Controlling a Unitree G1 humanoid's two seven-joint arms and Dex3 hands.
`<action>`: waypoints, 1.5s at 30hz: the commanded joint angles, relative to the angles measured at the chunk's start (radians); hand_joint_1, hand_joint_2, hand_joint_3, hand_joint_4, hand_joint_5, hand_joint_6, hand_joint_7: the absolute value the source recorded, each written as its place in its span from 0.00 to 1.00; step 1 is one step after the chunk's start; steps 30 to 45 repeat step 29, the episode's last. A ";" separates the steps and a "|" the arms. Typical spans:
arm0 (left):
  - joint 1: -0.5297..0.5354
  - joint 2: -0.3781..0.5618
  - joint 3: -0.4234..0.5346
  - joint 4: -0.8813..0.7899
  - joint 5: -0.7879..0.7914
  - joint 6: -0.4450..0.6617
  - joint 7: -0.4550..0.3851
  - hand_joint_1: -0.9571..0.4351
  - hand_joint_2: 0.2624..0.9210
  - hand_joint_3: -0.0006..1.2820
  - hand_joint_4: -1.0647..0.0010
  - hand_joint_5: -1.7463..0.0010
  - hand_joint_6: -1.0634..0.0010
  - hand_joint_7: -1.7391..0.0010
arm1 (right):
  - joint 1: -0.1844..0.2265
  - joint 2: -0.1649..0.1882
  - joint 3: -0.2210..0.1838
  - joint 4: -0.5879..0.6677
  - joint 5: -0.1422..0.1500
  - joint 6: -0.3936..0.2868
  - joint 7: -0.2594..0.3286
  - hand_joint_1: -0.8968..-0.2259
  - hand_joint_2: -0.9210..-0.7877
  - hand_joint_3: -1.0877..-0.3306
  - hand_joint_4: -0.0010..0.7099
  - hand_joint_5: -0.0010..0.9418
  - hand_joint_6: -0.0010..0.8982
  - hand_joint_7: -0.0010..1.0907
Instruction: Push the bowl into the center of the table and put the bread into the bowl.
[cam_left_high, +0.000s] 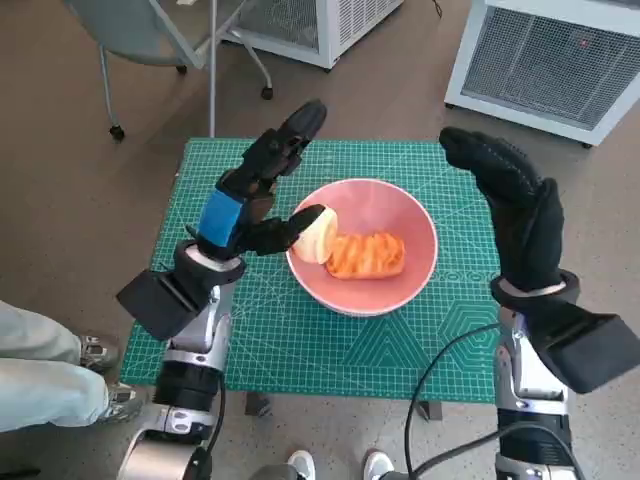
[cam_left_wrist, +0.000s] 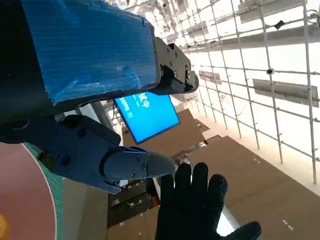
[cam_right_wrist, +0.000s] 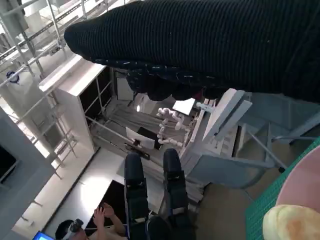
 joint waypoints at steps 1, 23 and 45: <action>0.013 0.005 0.010 0.010 -0.030 0.017 -0.028 0.27 1.00 0.33 0.80 1.00 0.74 0.99 | -0.002 -0.009 0.000 0.020 -0.006 0.015 -0.002 0.29 0.00 0.42 0.27 0.00 0.00 0.42; 0.046 0.006 0.016 -0.009 -0.024 0.020 -0.044 0.26 1.00 0.33 0.82 1.00 0.75 0.99 | -0.027 0.005 -0.004 0.065 -0.002 0.014 -0.008 0.29 0.00 0.44 0.27 0.00 0.00 0.42; 0.048 0.009 0.018 -0.003 -0.012 0.011 -0.039 0.26 1.00 0.33 0.82 1.00 0.75 0.99 | -0.028 0.009 -0.003 0.068 0.003 0.018 -0.007 0.29 0.00 0.44 0.27 0.00 0.00 0.42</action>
